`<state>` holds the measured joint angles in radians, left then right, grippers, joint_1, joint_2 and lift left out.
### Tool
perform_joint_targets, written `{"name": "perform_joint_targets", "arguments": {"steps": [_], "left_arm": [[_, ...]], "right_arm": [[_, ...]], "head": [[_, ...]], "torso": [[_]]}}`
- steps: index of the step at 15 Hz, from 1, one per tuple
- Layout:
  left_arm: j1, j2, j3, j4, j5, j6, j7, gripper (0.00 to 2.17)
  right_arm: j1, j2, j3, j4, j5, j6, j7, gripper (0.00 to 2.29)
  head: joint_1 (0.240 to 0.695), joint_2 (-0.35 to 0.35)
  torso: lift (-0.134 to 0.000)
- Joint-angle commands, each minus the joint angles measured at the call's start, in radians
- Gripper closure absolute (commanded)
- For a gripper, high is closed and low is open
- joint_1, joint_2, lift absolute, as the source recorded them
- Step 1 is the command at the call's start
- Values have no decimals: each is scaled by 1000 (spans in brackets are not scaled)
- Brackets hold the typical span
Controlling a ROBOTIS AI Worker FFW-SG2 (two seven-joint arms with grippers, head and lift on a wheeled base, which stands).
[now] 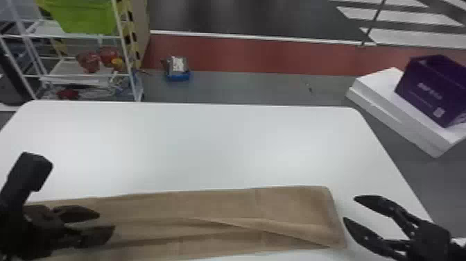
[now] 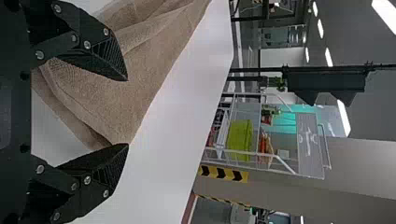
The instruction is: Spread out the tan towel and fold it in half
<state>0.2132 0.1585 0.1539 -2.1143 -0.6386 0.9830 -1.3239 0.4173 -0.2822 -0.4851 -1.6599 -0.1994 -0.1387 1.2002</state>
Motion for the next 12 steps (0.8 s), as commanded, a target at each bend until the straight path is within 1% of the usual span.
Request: {"name": "perform_joint_targets", "arguments": {"steps": [1, 3, 4, 6, 7, 10, 12], "left_arm": [[0, -1, -1, -3, -12, 4, -8, 518], [0, 1, -1, -3, -15, 4, -15, 522], [0, -1, -1, -3, -13, 4, -17, 748], [0, -1, 1, -6, -10, 4, -18, 920], [5, -2, 4, -9, -6, 4, -17, 1092], [26, -2, 10, -35, 2, 4, -32, 1096], [57, -5, 23, -76, 5, 7, -41, 1096]], "right_arm": [[-3, 0, 0, 0, 0, 0, -1, 454], [-3, -2, -1, 0, 0, 0, -1, 454], [-3, -2, -3, 0, -2, 0, -1, 454], [-3, -3, -3, 2, -2, 0, -1, 454], [-3, -3, -3, 3, -2, 0, -1, 454], [-3, -8, -4, 12, -3, -12, -2, 454], [-3, -14, -10, 15, -20, -12, -2, 454]], "head": [[695, -121], [695, -121], [695, -120], [695, -122], [695, -123], [695, -127], [695, -136]], "torso": [[-123], [-123], [-123], [-123], [-123], [-123], [-123]]}}
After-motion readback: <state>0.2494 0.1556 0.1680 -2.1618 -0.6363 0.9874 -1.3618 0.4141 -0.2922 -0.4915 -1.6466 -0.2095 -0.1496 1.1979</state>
